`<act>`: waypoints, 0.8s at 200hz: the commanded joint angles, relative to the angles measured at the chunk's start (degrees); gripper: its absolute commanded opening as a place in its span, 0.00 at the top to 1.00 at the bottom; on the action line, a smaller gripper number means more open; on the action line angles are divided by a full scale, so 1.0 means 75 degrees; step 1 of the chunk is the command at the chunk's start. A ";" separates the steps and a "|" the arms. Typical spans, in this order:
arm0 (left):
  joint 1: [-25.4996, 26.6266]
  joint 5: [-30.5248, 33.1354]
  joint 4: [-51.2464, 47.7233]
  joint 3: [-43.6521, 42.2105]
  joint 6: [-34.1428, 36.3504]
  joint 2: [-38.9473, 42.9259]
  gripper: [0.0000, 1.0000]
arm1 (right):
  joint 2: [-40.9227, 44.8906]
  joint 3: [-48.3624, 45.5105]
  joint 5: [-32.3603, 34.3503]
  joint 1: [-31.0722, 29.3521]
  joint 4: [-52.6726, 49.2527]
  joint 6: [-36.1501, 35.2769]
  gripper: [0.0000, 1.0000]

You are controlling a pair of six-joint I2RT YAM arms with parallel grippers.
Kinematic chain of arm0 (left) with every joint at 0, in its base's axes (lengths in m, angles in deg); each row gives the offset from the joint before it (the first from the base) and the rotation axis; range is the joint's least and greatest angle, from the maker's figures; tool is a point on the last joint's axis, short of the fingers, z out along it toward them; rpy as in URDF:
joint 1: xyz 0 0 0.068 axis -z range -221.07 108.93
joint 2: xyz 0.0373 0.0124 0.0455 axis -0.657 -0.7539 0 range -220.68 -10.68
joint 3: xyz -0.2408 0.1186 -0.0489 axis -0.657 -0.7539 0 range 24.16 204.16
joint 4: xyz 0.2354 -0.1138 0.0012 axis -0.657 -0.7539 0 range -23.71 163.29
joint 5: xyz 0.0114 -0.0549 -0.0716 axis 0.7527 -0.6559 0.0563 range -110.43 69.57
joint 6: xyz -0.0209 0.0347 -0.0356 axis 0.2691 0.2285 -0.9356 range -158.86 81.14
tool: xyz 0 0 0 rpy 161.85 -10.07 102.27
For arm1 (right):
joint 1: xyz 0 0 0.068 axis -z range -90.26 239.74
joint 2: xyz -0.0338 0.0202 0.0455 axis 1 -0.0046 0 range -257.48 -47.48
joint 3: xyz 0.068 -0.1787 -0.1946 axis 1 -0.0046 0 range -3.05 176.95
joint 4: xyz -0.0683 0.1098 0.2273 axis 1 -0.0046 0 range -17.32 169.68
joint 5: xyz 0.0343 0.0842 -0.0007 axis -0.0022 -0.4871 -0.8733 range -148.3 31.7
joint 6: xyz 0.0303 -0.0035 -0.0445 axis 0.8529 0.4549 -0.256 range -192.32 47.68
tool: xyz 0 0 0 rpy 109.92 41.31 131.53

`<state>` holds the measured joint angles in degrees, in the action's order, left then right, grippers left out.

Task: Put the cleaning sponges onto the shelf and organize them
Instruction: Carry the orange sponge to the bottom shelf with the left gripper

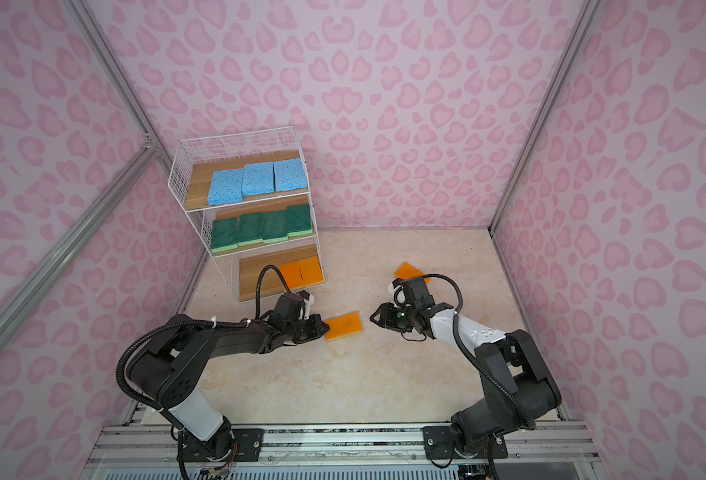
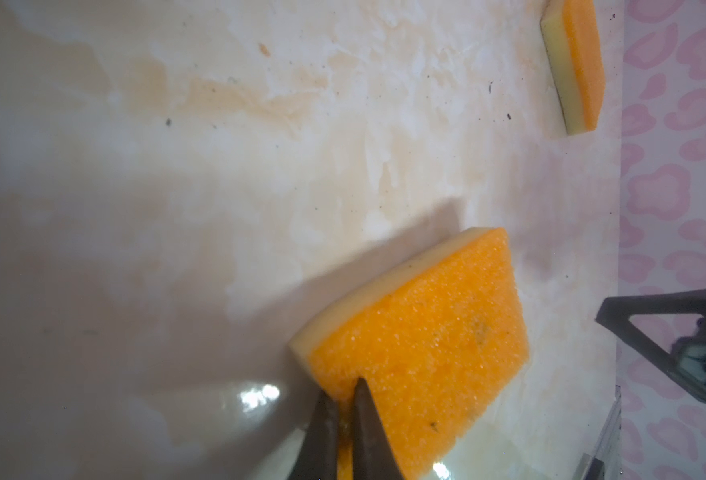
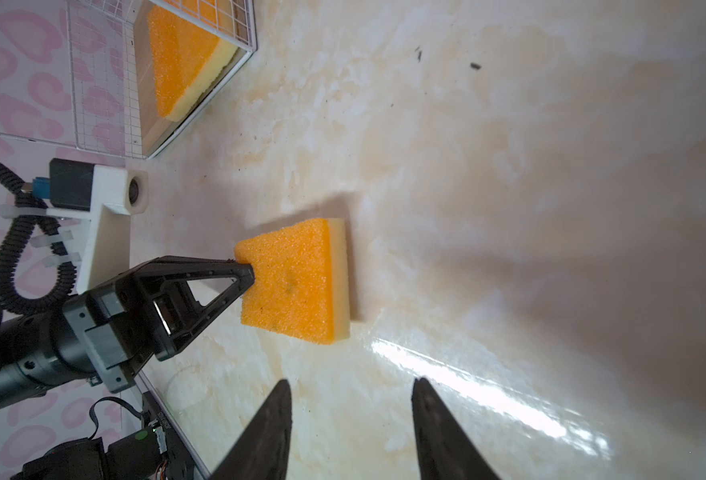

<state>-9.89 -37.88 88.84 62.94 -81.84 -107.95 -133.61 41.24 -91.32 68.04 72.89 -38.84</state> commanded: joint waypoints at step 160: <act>-0.1894 0.3559 -0.1435 -0.2525 -0.4001 0.5937 0.96 | 0.0809 -0.0365 -0.0028 0.0140 0.0539 0.0494 0.52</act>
<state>-20.16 -15.02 80.95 43.75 -107.50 -66.20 -127.81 39.17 -91.14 69.22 74.33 -35.87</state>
